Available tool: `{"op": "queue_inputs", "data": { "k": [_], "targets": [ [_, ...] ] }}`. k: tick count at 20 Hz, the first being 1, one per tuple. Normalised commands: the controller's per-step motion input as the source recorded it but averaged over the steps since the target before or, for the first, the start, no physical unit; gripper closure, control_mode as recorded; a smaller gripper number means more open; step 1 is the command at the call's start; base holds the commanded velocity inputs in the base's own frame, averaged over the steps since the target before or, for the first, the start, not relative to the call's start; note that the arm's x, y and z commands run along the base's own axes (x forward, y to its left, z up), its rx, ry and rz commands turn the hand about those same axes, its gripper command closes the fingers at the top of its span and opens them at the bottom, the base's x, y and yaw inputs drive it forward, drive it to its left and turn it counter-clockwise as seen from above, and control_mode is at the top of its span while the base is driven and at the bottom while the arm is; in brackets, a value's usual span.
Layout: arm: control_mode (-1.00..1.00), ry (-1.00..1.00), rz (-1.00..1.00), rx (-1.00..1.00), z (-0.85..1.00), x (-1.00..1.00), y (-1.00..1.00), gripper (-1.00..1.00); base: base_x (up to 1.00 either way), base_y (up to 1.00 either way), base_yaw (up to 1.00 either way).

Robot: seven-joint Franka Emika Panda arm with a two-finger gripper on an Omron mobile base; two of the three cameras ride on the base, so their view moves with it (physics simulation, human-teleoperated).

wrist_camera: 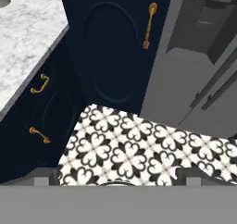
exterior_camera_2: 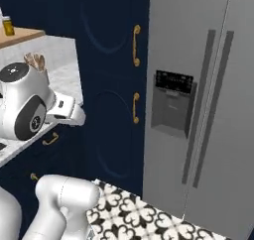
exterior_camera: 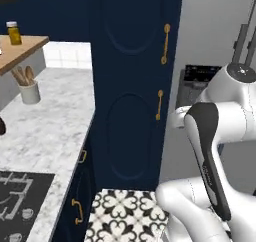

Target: Navigate to the fridge.

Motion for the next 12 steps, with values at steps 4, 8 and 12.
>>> {"op": "queue_inputs", "data": {
  "k": [4, 8, 12],
  "targets": [
    [1.00, 0.00, 0.00, 0.00, 0.00, 0.00, 0.00, -1.00, 0.00, -1.00, -0.69],
    [1.00, 0.00, 0.00, 0.00, 0.00, 0.00, 0.00, -1.00, 0.20, -0.95, -0.61],
    [1.00, 0.00, 0.00, 0.00, 0.00, 0.00, 0.00, -1.00, 0.96, -0.13, -0.39]
  ]
}}
